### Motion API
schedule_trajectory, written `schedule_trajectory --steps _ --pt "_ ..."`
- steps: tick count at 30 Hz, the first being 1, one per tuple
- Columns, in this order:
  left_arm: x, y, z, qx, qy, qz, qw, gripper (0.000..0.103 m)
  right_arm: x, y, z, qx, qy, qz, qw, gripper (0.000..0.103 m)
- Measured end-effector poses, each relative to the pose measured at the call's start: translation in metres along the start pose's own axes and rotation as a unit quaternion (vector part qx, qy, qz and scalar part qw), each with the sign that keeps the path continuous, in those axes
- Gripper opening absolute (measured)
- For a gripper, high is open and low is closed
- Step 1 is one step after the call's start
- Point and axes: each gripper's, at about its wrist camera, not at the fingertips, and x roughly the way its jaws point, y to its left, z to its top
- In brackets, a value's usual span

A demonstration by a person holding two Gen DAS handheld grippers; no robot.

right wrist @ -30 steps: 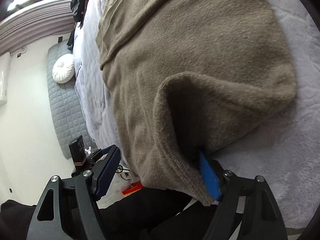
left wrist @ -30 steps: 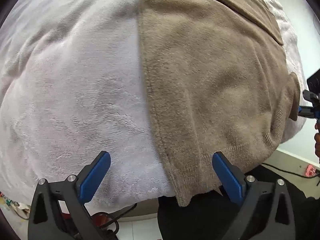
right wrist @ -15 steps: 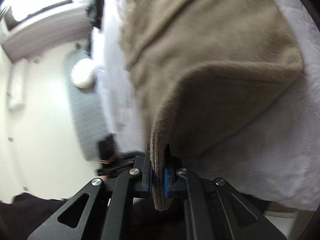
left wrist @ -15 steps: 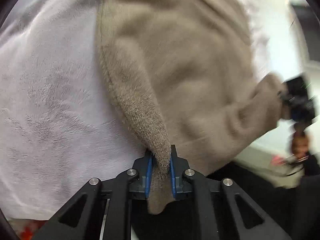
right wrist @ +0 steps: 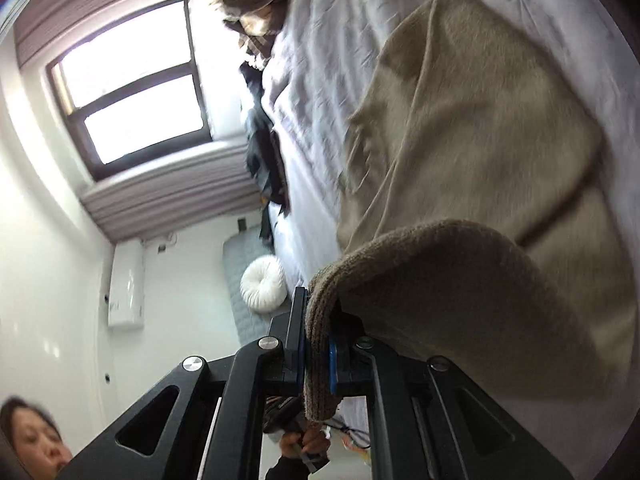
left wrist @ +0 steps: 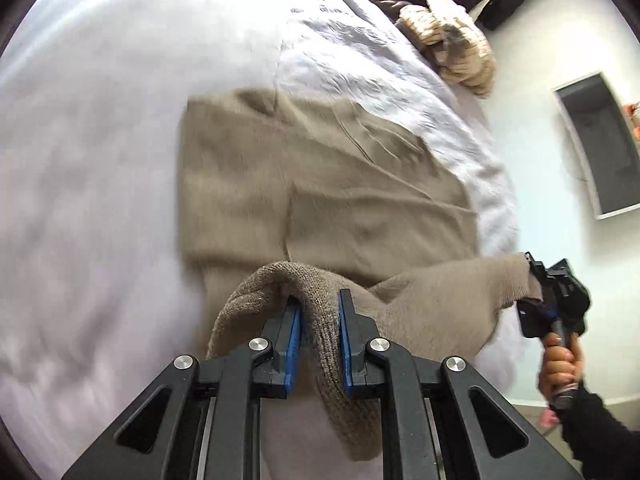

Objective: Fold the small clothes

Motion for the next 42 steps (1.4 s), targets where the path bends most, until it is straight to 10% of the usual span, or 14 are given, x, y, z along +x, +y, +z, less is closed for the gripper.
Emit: schedule_trajectory --steps 3,7,11,13,20,26,36,42 --pt "0.018 -0.001 0.019 0.035 0.005 0.063 0.9974 0.017 0.010 -0.011 0.024 0.018 -0.012 -0.028 0.999 0.009" --pt "0.034 -0.017 0.023 0.074 -0.028 0.146 0.9861 0.101 0.019 -0.016 0.042 0.030 -0.019 -0.049 0.998 0.012" --pt "0.025 -0.021 0.020 0.095 -0.056 0.171 0.9792 0.102 0.015 -0.005 0.049 0.017 -0.016 -0.086 0.996 0.027" --pt "0.025 -0.022 0.020 0.107 -0.050 0.165 0.9792 0.102 0.012 0.008 0.048 -0.013 -0.014 -0.122 0.992 0.075" --pt "0.020 -0.022 -0.015 0.226 0.003 0.199 0.9537 0.102 0.006 0.056 0.040 -0.174 0.033 -0.264 0.948 0.076" --pt "0.045 -0.030 -0.016 0.193 0.056 0.094 0.9752 0.102 0.018 0.024 0.026 -0.114 0.082 -0.207 0.968 0.076" --pt "0.062 -0.044 0.075 0.059 -0.081 0.080 0.9918 0.102 0.060 0.036 0.072 -0.070 0.006 -0.115 0.991 0.077" --pt "0.024 -0.029 0.096 0.083 -0.117 0.125 0.9818 0.102 0.040 0.065 0.083 -0.159 -0.004 -0.227 0.961 0.076"
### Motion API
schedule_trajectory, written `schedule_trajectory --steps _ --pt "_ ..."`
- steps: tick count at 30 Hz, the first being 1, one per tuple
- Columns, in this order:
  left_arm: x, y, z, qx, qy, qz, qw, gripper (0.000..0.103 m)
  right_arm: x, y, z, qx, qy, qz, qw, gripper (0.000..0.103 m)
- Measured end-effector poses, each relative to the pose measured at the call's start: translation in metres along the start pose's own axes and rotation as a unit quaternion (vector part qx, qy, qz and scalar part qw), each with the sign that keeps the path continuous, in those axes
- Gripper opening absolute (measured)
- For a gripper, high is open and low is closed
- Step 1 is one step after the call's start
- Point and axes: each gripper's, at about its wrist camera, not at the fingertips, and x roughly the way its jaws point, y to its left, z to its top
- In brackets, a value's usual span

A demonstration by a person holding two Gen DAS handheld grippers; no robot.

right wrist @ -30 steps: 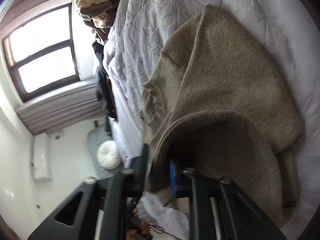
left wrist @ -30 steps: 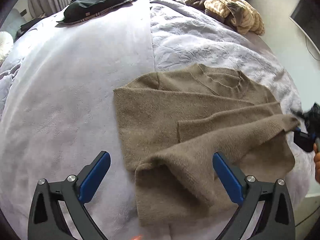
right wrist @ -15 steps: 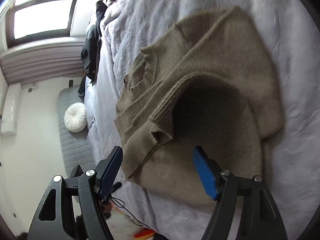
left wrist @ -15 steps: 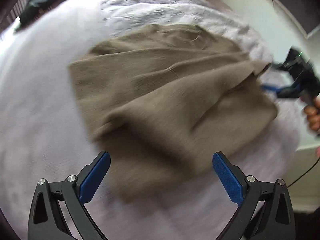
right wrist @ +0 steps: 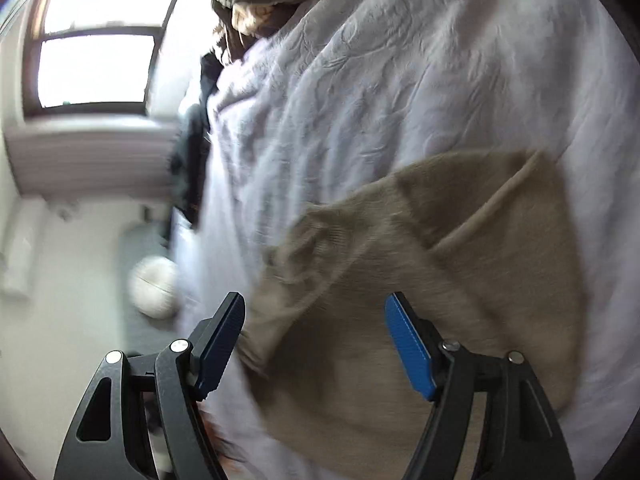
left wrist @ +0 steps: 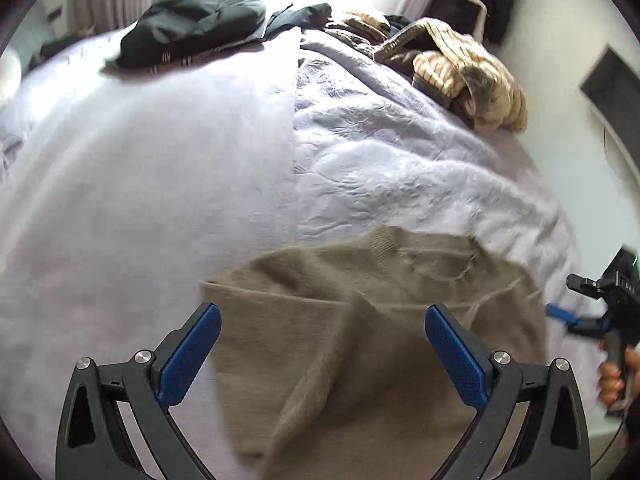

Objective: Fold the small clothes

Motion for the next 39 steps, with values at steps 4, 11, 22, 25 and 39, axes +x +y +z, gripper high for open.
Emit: schedule_trajectory --steps 4,11,22,25,39 --pt "0.017 -0.003 -0.011 0.057 0.043 0.012 0.9974 0.102 0.007 0.002 -0.008 -0.093 0.038 -0.113 0.988 0.077" --pt "0.072 -0.017 -0.021 0.079 0.107 0.001 0.9911 0.096 0.040 -0.006 -0.001 -0.128 0.058 -0.176 0.974 0.074" --pt "0.014 -0.026 -0.035 0.078 0.045 -0.028 0.9956 0.008 0.001 0.047 -0.047 -0.277 0.021 -0.202 0.939 0.008" --pt "-0.014 -0.031 -0.022 0.083 0.006 -0.032 0.9961 0.008 -0.020 0.062 -0.044 -0.286 -0.012 -0.197 0.938 0.008" --pt "0.096 -0.012 0.001 0.067 0.049 0.055 0.9951 0.009 0.060 0.018 0.023 -0.229 0.014 -0.241 0.943 0.008"
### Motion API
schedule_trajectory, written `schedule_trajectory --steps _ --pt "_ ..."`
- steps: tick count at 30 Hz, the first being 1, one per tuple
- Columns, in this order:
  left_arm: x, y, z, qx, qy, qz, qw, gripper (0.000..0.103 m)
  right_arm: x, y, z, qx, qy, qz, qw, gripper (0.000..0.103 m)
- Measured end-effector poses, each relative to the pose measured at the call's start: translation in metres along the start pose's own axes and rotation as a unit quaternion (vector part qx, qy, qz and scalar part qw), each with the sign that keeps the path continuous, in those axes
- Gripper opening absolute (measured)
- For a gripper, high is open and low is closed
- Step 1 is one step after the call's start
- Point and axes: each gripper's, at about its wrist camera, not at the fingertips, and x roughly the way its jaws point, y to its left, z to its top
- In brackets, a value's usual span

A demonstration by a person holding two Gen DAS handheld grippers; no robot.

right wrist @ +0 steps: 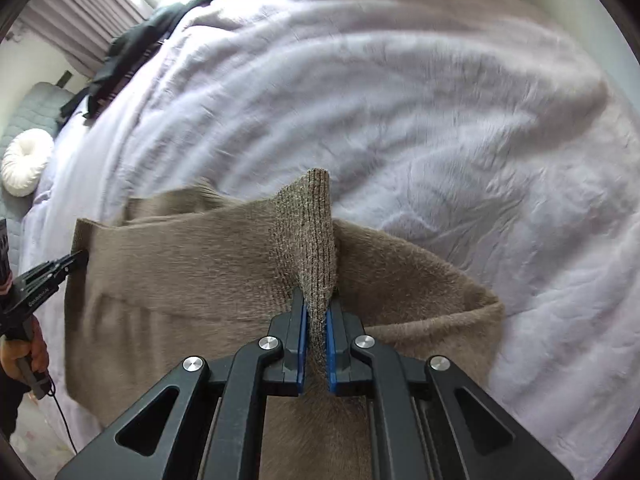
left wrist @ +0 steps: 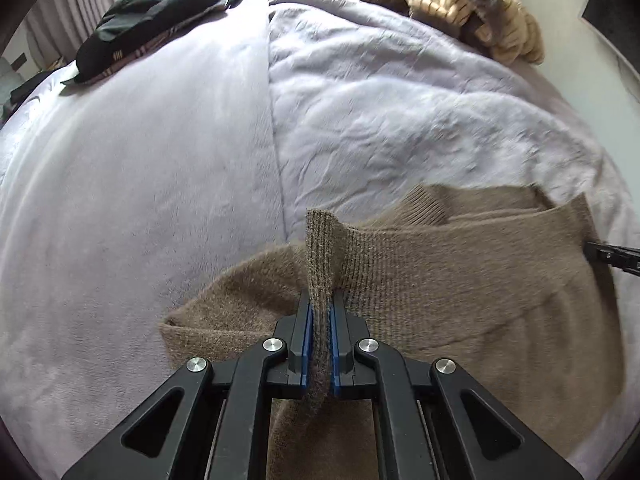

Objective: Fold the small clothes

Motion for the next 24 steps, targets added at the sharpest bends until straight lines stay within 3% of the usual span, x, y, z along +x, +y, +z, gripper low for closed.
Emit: schedule_trajectory --steps 1,3,4,5,7,9,13,15,19,22,24 --pt "0.003 0.001 -0.002 -0.001 0.000 0.004 1.0000 0.009 0.004 -0.003 -0.001 0.004 -0.001 0.002 1.000 0.009" --pt "0.004 0.003 -0.003 -0.004 -0.001 0.021 0.9998 0.030 0.006 -0.008 -0.001 0.012 -0.005 0.010 1.000 0.010" --pt "0.004 0.005 -0.004 -0.007 -0.003 0.047 0.9989 0.063 0.006 -0.010 -0.001 0.016 -0.006 0.013 1.000 0.010" --pt "0.001 0.010 -0.005 -0.013 -0.009 0.079 0.9967 0.087 0.003 -0.012 -0.002 0.019 -0.007 0.014 1.000 0.010" --pt "-0.010 0.024 -0.009 -0.030 -0.019 0.095 0.9949 0.088 -0.003 -0.018 -0.003 0.025 -0.010 0.004 1.000 0.012" --pt "-0.018 0.039 -0.014 -0.050 -0.005 0.077 0.9958 0.088 -0.008 -0.026 -0.003 0.039 -0.009 -0.022 0.999 0.015" --pt "-0.046 0.062 -0.036 -0.081 0.010 0.049 0.9954 0.088 -0.032 -0.041 -0.013 0.085 -0.013 -0.017 0.996 0.021" --pt "-0.061 0.071 -0.056 -0.107 0.022 0.022 0.9938 0.088 -0.049 -0.045 -0.029 0.110 -0.022 0.020 0.994 0.023" --pt "-0.085 0.082 -0.104 -0.157 0.049 -0.018 0.9862 0.088 -0.073 -0.042 -0.080 0.164 -0.021 0.124 0.978 0.052" --pt "-0.094 0.083 -0.135 -0.195 0.067 -0.035 0.9779 0.088 -0.079 -0.036 -0.134 0.208 -0.003 0.201 0.957 0.053" --pt "-0.096 0.084 -0.161 -0.234 0.081 -0.058 0.9672 0.088 -0.076 -0.034 -0.172 0.252 0.013 0.233 0.939 0.053"
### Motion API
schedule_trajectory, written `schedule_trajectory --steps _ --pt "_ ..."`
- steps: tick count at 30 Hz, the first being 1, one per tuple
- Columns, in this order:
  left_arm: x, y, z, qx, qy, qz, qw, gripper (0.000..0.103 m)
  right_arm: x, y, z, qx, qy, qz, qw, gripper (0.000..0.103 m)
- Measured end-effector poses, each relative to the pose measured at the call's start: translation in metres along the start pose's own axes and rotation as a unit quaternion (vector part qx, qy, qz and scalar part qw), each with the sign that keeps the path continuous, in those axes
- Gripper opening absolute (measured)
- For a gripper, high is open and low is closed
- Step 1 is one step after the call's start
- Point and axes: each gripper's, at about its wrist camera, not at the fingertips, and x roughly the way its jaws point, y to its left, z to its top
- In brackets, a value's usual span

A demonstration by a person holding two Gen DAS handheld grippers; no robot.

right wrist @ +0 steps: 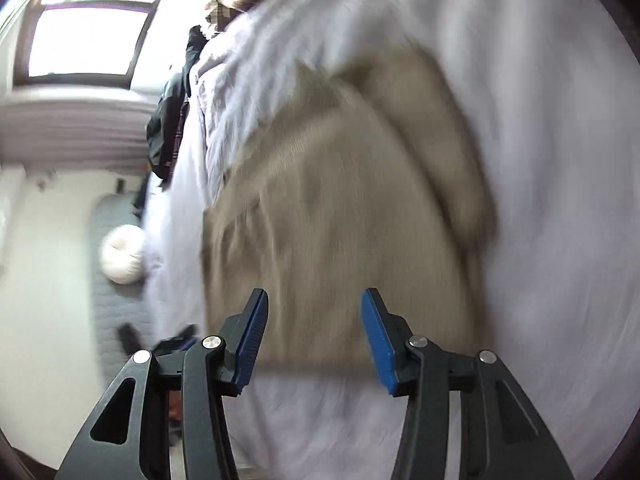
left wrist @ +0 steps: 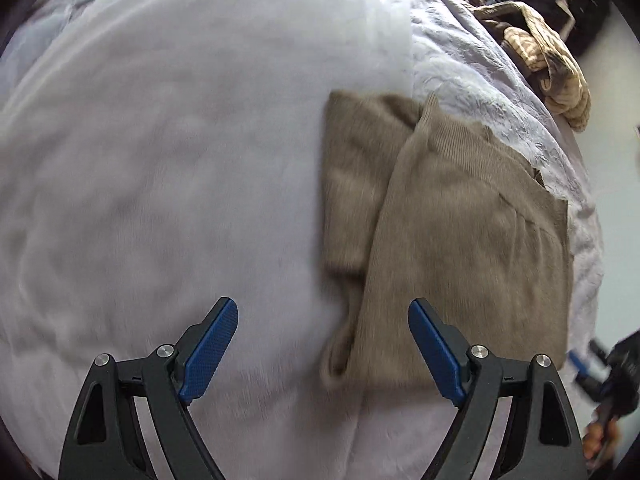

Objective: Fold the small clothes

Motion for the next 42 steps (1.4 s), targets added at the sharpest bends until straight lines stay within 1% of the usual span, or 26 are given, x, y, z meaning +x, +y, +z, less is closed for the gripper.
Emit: schedule_trajectory --steps 2,4,6,7,9,10,11,12,13,14,16,17,19,21,22,23,24,26,27,29,32,34,36,38,40,42 --pt "0.007 0.005 -0.013 -0.031 0.018 -0.025 0.9990 0.088 0.002 -0.024 -0.028 0.054 0.002 0.013 0.998 0.053" --pt "0.018 0.009 -0.026 -0.065 0.027 -0.038 0.9968 0.088 0.007 -0.044 -0.040 0.095 -0.013 0.007 0.995 0.053" --pt "0.027 0.009 -0.030 -0.085 0.020 -0.039 0.9954 0.088 0.008 -0.061 -0.040 0.133 -0.047 0.022 0.990 0.055" --pt "0.031 0.008 -0.030 -0.094 0.013 -0.036 0.9948 0.088 0.009 -0.068 -0.038 0.150 -0.072 0.035 0.985 0.055" --pt "0.035 0.009 -0.029 -0.112 -0.003 -0.034 0.9931 0.088 0.013 -0.077 -0.030 0.176 -0.102 0.052 0.978 0.054" --pt "0.035 0.011 -0.028 -0.121 -0.012 -0.035 0.9920 0.077 0.016 -0.081 -0.027 0.186 -0.104 0.054 0.976 0.036" --pt "0.033 0.012 -0.027 -0.126 -0.023 -0.034 0.9911 0.042 0.020 -0.081 -0.023 0.192 -0.100 0.048 0.975 0.013" --pt "0.032 0.010 -0.025 -0.121 -0.021 -0.050 0.9912 0.026 0.023 -0.078 -0.019 0.186 -0.090 0.037 0.978 0.010" --pt "0.032 0.007 -0.021 -0.117 -0.018 -0.065 0.9909 0.014 0.020 -0.068 -0.014 0.163 -0.086 0.022 0.983 0.010" --pt "0.025 0.001 -0.020 -0.102 -0.027 -0.068 0.9920 0.014 0.014 -0.054 -0.010 0.126 -0.084 0.012 0.988 0.010" --pt "0.017 -0.006 -0.021 -0.062 -0.038 -0.043 0.9964 0.014 0.002 -0.030 -0.003 0.068 -0.080 -0.007 0.995 0.009" --pt "0.018 -0.010 -0.023 -0.043 -0.036 -0.029 0.9980 0.014 0.000 -0.024 -0.003 0.050 -0.076 -0.016 0.996 0.009" --pt "0.030 -0.009 -0.028 -0.029 -0.021 -0.016 0.9992 0.014 0.000 -0.021 0.001 0.024 -0.064 -0.046 0.997 0.009" --pt "0.041 -0.005 -0.031 -0.023 -0.011 -0.013 0.9996 0.014 0.013 -0.029 0.005 0.015 -0.042 -0.080 0.996 0.009" --pt "0.042 -0.003 -0.034 -0.018 -0.012 -0.011 0.9997 0.014 0.023 -0.037 0.005 0.014 -0.027 -0.105 0.994 0.010" --pt "0.042 -0.005 -0.035 -0.006 -0.014 -0.005 0.9999 0.014 0.029 -0.045 0.005 0.017 -0.015 -0.114 0.993 0.010" --pt "0.040 -0.008 -0.036 0.009 -0.013 0.002 0.9999 0.014 0.033 -0.050 0.004 0.026 -0.010 -0.107 0.994 0.010" --pt "0.033 -0.009 -0.039 0.026 -0.012 0.011 0.9995 0.014 0.026 -0.048 0.001 0.042 -0.020 -0.103 0.994 0.015" --pt "0.029 -0.008 -0.040 0.031 -0.008 0.013 0.9994 0.014 0.021 -0.046 -0.003 0.048 -0.024 -0.104 0.993 0.020" --pt "0.025 -0.005 -0.042 0.036 -0.002 0.020 0.9991 0.014 0.014 -0.039 -0.013 0.056 -0.027 -0.112 0.992 0.023" --pt "0.015 -0.002 -0.044 0.042 0.004 0.032 0.9986 0.014 0.012 -0.020 -0.041 0.049 -0.012 -0.083 0.995 0.032" --pt "0.010 0.004 -0.047 0.038 0.004 0.031 0.9988 0.014 0.029 0.001 -0.060 0.037 0.016 -0.049 0.998 0.061" --pt "0.004 0.012 -0.051 0.031 0.005 0.034 0.9989 0.014 0.056 0.018 -0.080 0.036 0.043 -0.010 0.998 0.063" --pt "0.000 0.022 -0.054 0.029 0.004 0.037 0.9989 0.014 0.096 0.036 -0.099 0.047 0.076 0.040 0.995 0.063" --pt "-0.004 0.033 -0.057 0.024 0.006 0.040 0.9989 0.015 0.145 0.054 -0.112 0.064 0.106 0.080 0.989 0.063" --pt "-0.011 0.046 -0.061 0.021 -0.002 0.031 0.9993 0.015 0.189 0.072 -0.122 0.076 0.128 0.108 0.983 0.063"
